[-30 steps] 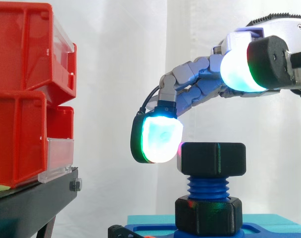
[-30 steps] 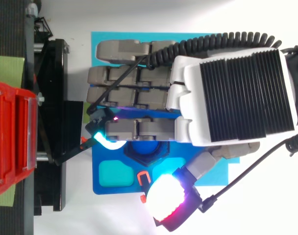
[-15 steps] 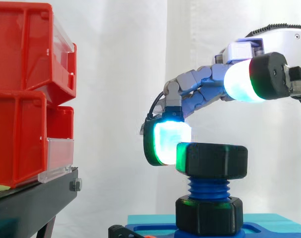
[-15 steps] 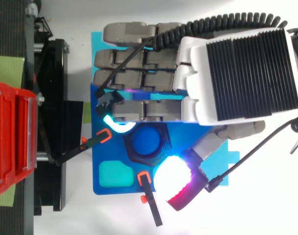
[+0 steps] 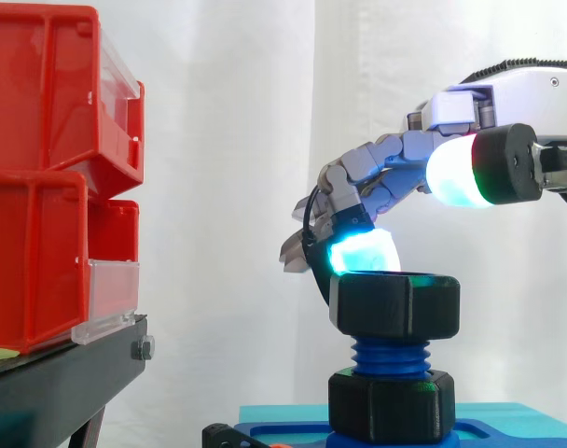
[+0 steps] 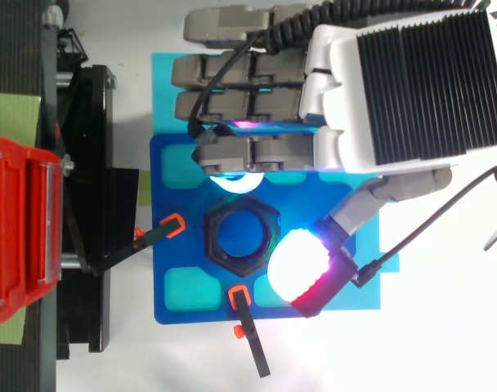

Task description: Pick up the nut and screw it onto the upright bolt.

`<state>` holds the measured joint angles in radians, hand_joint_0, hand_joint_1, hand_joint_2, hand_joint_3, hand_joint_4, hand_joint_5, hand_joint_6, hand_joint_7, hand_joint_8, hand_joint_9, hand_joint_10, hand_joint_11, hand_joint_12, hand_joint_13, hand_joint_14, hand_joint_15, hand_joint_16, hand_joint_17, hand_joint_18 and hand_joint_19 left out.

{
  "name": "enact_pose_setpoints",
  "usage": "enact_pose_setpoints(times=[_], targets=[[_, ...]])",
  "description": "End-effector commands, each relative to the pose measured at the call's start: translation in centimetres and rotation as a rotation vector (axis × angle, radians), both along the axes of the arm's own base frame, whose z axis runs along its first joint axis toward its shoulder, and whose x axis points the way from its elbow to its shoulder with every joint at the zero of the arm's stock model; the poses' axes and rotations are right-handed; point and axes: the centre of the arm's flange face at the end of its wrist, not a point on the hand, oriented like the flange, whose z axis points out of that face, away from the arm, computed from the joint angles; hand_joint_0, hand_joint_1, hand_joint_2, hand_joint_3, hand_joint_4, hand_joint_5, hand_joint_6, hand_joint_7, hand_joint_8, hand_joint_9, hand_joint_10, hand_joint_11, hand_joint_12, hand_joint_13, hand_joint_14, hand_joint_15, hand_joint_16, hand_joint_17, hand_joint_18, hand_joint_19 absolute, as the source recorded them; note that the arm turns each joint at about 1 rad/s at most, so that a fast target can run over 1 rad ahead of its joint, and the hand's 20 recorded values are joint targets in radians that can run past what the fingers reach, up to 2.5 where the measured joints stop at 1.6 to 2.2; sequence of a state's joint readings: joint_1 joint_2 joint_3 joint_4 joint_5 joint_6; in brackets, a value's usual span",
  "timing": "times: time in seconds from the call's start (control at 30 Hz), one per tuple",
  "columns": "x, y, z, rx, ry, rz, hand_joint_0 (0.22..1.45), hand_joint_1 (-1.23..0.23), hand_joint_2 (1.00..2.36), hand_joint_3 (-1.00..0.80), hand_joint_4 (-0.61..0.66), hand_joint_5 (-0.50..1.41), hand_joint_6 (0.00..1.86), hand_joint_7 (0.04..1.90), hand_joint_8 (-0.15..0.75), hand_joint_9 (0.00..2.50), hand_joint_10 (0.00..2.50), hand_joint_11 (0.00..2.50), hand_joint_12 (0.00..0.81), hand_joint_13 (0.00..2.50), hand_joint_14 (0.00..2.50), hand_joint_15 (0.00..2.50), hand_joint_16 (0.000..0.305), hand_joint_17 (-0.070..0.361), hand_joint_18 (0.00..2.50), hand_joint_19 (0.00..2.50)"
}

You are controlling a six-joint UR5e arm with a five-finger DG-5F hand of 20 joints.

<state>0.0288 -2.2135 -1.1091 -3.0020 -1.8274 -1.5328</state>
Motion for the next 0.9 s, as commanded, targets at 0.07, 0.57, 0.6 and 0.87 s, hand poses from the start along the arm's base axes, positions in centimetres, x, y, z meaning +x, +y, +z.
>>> enact_pose_setpoints(times=[0.07,0.57,0.6,0.87], targets=[[-0.1,-0.6,0.0,-0.001,0.001,0.001,0.54,-0.16,1.0,-0.5,0.21,-0.01,0.6,1.34,0.3,0.74,0.0,0.0,0.241,0.53,0.0,0.0,0.025,0.056,0.3,0.0],[0.0,-1.9,2.2,0.002,-0.014,0.012,0.55,-0.18,1.0,-0.5,0.22,-0.01,0.5,1.48,0.3,0.91,0.0,0.0,0.218,0.62,0.0,0.0,0.021,0.048,0.38,0.0],[0.0,-2.0,2.5,0.001,-0.014,0.012,0.54,-0.18,1.0,-0.5,0.22,-0.01,0.5,1.45,0.299,0.91,0.0,0.0,0.219,0.62,0.0,0.0,0.021,0.048,0.38,0.0],[0.4,-1.4,3.4,0.002,-0.031,0.017,0.54,-0.17,1.0,-0.5,0.31,-0.08,0.5,1.1,0.289,0.82,0.0,0.0,0.24,0.57,0.0,0.0,0.024,0.055,0.32,0.0]])
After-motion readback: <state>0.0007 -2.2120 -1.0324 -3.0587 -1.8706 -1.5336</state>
